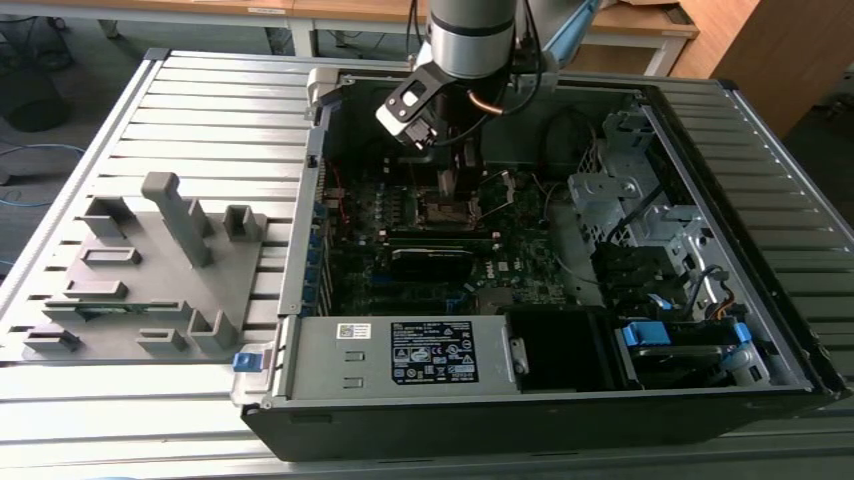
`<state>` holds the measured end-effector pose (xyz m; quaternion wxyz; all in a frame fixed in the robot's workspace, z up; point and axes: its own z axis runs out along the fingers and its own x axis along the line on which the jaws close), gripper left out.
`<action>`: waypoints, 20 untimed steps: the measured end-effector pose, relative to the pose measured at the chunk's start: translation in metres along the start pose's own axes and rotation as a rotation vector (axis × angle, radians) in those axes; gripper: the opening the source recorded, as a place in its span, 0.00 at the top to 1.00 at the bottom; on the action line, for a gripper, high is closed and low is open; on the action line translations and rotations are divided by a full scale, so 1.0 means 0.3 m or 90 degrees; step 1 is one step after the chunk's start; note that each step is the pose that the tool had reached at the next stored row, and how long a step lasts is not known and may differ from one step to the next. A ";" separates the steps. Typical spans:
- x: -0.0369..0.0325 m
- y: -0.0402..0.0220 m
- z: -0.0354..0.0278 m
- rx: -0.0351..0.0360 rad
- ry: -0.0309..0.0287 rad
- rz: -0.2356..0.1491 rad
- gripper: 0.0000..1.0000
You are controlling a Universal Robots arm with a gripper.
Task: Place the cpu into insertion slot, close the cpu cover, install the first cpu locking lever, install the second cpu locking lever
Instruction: 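Place the cpu into insertion slot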
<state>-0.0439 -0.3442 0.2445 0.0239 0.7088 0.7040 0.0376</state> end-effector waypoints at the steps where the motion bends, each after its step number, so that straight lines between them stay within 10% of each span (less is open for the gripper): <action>1: 0.000 0.000 0.001 0.0001 -0.0002 0.000 0.46; 20: 0.000 -0.003 0.011 -0.0006 0.0005 0.000 0.46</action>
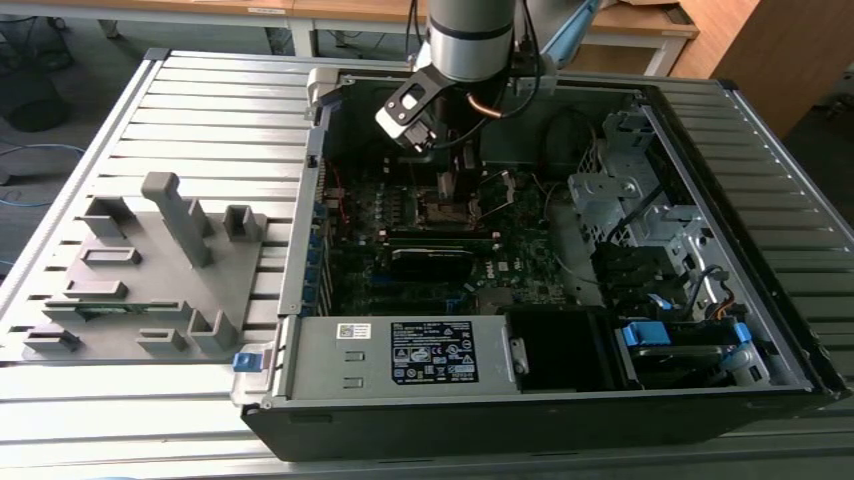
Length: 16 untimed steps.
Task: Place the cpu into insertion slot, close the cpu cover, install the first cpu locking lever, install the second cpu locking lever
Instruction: 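Place the cpu into insertion slot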
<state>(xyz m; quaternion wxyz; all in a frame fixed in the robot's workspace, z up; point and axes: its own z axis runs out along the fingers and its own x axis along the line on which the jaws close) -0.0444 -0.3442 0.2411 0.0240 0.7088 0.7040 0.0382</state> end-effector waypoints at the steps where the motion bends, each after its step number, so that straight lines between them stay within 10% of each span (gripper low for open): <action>1: 0.000 0.000 0.001 -0.0002 0.0004 0.000 0.46; 16: 0.000 -0.001 0.010 -0.0007 0.0004 0.000 0.46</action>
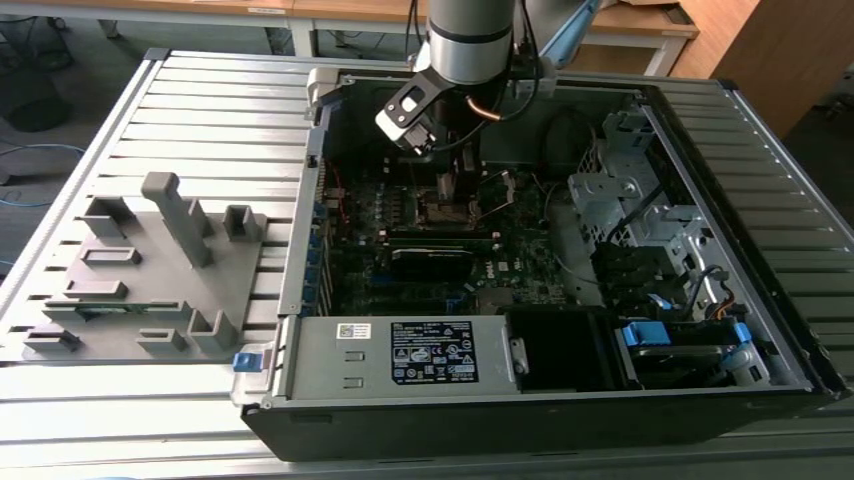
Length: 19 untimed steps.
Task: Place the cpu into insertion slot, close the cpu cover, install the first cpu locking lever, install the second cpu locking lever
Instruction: 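Place the cpu into insertion slot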
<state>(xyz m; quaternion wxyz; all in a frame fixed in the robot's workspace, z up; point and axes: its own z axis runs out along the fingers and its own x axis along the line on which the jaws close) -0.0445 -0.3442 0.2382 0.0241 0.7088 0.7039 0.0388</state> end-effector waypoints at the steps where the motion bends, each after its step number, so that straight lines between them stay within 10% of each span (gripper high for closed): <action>1: 0.000 0.000 0.001 -0.0002 0.0002 0.000 0.46; 19: 0.000 -0.003 0.021 -0.0008 0.0001 0.000 0.46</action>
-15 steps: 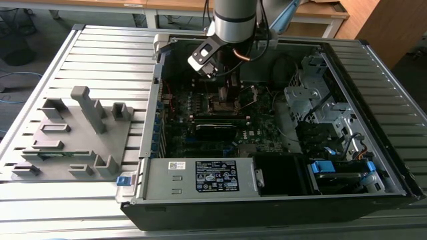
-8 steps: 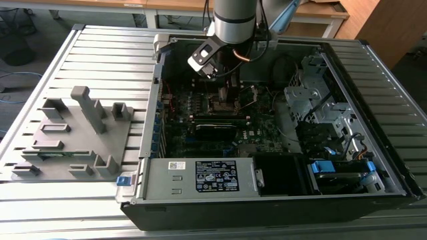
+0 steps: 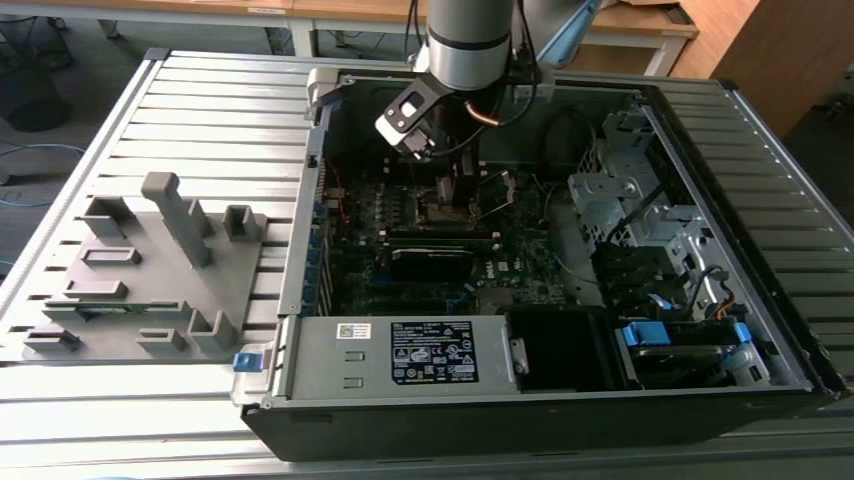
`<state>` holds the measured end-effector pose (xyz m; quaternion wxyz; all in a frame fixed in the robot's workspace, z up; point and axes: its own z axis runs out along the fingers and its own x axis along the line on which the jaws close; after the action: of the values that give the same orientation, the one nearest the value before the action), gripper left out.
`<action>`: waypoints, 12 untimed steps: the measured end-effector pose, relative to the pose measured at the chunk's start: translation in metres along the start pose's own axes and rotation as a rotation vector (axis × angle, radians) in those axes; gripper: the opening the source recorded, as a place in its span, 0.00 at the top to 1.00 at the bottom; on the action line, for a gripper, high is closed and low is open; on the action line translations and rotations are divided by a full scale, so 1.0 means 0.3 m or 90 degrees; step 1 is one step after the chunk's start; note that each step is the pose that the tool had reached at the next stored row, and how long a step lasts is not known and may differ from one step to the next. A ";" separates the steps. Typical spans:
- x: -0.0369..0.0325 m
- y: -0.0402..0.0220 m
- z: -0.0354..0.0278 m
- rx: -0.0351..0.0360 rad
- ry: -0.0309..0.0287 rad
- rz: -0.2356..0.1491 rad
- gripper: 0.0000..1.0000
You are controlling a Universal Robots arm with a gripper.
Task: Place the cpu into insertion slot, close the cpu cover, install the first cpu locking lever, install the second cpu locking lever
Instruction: 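Place the cpu into insertion slot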
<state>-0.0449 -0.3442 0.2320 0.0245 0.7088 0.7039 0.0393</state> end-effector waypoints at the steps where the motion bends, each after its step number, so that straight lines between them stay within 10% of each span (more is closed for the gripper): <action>1: 0.000 0.000 0.000 0.0001 -0.0001 0.000 0.46; 12: 0.000 -0.003 0.009 0.0001 -0.0002 0.000 0.46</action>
<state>-0.0456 -0.3442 0.2291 0.0246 0.7088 0.7038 0.0391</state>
